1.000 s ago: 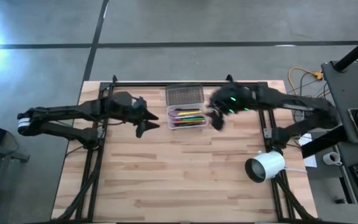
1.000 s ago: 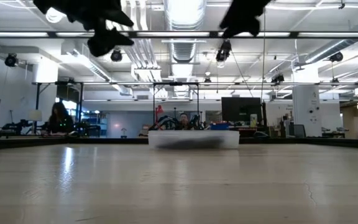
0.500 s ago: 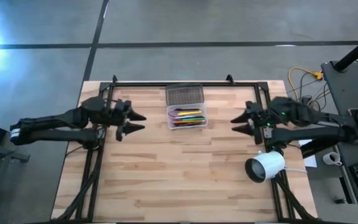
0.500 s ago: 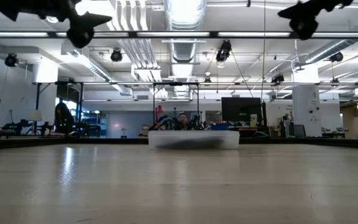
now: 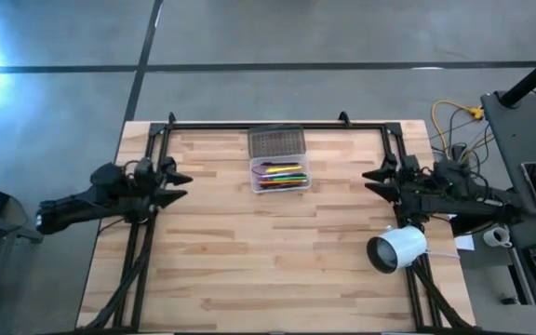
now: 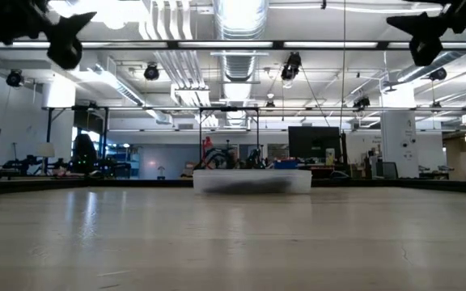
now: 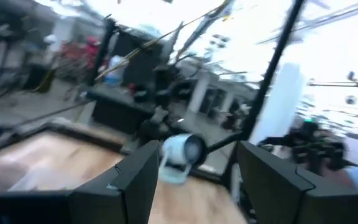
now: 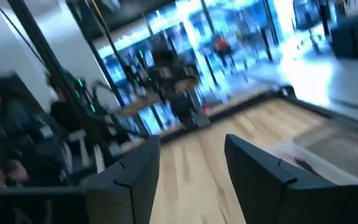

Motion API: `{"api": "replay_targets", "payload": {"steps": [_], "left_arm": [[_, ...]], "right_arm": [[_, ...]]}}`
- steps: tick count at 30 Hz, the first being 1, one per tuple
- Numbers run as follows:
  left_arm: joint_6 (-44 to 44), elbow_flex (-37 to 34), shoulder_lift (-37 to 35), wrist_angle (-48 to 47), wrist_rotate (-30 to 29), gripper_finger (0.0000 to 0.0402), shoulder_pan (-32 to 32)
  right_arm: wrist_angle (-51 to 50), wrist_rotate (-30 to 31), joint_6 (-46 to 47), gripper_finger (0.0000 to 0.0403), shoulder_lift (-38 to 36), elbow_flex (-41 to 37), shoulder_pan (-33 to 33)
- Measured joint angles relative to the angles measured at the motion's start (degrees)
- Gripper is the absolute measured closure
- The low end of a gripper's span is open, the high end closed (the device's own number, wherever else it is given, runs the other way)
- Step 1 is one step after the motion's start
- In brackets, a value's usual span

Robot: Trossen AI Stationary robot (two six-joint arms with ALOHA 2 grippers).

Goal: Pick & place school supplies into a supply box
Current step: Close the black supply box

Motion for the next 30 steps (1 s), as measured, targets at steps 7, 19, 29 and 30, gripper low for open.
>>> {"api": "replay_targets", "payload": {"steps": [7,19,29,30], "left_arm": [[-3.2,-9.1,-4.0,7.4,-3.8,0.0199,0.1],[-5.1,-11.8,3.8,7.4,-4.4,0.0199,0.1],[-5.1,-11.8,5.2,1.9,-4.4,0.0199,-1.3],[-5.1,-11.8,4.0,1.1,-4.4,0.0199,-1.5]], "right_arm": [[8.5,-3.9,3.4,0.0229,-6.3,-10.3,0.0],[9.4,-3.8,4.0,0.0229,-4.6,-18.1,-0.2],[9.8,-3.3,3.9,0.0230,-5.3,-19.6,0.2],[9.8,-3.2,3.9,0.0230,-6.2,-19.6,0.4]]}}
